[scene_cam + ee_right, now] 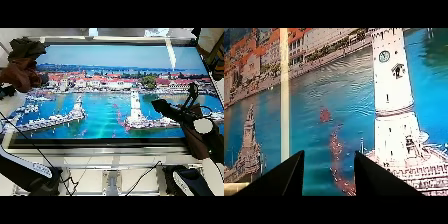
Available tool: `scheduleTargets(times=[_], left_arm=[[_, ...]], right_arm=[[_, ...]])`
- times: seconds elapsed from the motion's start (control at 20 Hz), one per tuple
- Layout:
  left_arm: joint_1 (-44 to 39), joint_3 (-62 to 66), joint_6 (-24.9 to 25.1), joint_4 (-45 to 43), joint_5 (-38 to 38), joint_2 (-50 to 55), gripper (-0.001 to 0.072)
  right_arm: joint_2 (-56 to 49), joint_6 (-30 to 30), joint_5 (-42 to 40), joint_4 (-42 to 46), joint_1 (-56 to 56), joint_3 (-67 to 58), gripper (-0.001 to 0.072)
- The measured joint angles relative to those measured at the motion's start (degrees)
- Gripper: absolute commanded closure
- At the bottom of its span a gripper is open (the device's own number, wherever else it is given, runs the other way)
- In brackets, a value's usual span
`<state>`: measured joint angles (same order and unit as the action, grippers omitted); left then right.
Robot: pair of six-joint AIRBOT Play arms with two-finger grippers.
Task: Fold the shirts.
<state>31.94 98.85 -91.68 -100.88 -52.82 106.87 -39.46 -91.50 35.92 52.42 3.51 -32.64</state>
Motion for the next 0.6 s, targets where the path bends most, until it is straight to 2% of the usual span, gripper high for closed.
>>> scheduleTargets(times=[0.1,0.2,0.3,0.45,0.6], left_arm=[[0.0,2.0,0.6,4.0,0.0,1.5,0.0694],[-0.3,3.0,3.5,12.9,-2.2,2.3,0.0694],[-1.5,3.6,10.1,28.6,-7.4,2.7,0.0695],[-7.1,4.0,20.9,57.0,-18.3,2.7,0.0696],[-17.4,4.1,26.1,75.2,-23.4,1.6,0.0695]], right_arm=[[0.0,-0.1,-1.3,-0.3,0.0,0.0,0.0331],[0.0,-0.2,-3.0,-0.4,0.0,0.0,0.0331],[0.0,-0.2,-5.2,0.2,0.0,0.0,0.0331],[0.0,-0.2,-8.3,2.4,0.0,0.0,0.0331],[0.0,-0.2,-9.8,5.4,0.0,0.0,0.0331]])
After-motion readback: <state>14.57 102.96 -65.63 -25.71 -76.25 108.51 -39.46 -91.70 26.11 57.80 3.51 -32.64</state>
